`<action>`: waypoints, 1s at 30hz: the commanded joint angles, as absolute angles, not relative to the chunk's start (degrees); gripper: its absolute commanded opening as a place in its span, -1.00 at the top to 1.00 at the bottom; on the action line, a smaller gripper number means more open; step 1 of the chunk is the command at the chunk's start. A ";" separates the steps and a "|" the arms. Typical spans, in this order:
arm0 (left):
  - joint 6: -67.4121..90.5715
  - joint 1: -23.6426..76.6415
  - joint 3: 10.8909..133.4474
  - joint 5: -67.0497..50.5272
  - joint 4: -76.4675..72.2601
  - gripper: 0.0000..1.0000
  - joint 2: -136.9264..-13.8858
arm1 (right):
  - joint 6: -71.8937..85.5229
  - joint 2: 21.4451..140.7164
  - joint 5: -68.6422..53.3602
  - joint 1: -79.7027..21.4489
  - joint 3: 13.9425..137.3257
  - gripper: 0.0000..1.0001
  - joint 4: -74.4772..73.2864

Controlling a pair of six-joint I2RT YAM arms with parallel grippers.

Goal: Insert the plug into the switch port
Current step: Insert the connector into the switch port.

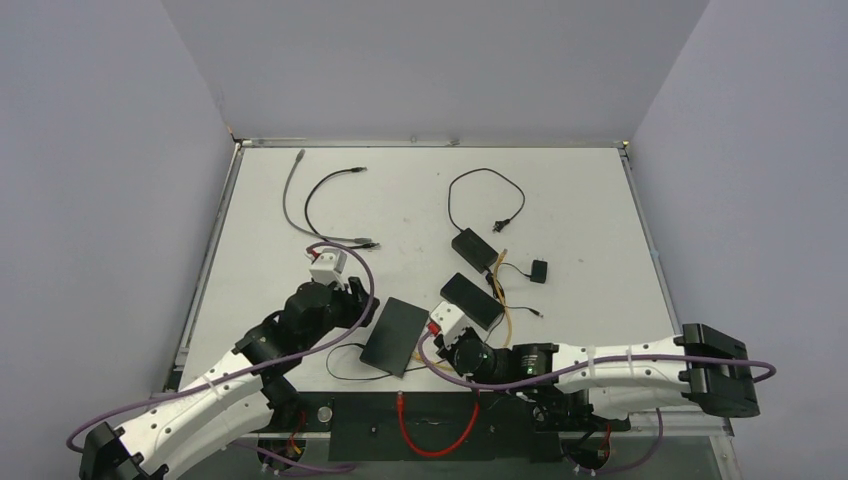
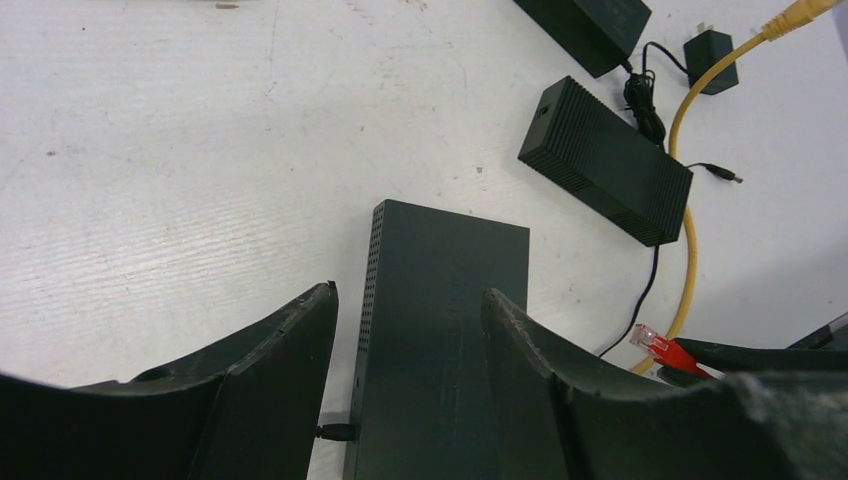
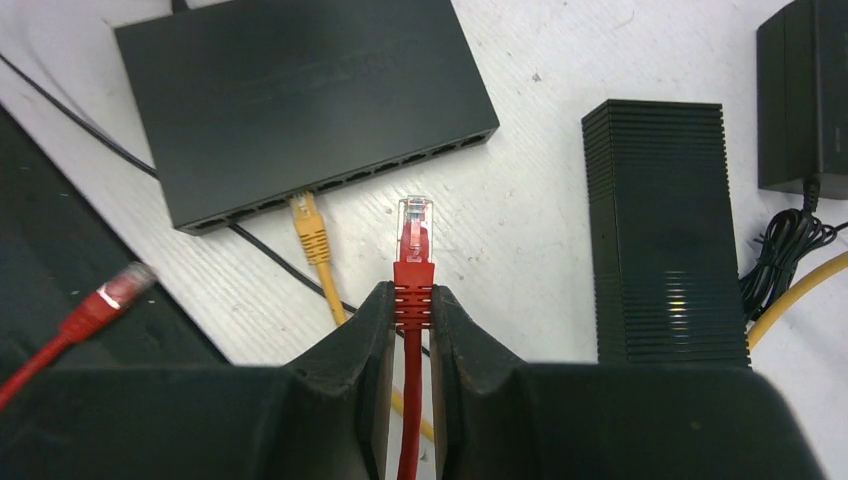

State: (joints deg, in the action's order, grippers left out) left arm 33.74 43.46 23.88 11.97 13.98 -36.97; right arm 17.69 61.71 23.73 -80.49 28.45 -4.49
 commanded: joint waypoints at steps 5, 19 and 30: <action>34.13 43.36 22.61 12.81 7.33 -0.04 -41.44 | 18.85 69.06 31.32 -81.39 27.13 1.00 3.16; 34.67 40.01 19.80 6.56 -0.85 -0.04 -49.47 | 16.76 75.33 29.24 -80.56 25.75 1.00 11.30; 34.67 38.76 18.62 2.64 -6.32 -0.03 -54.05 | 15.85 79.36 26.75 -79.01 26.15 1.00 14.58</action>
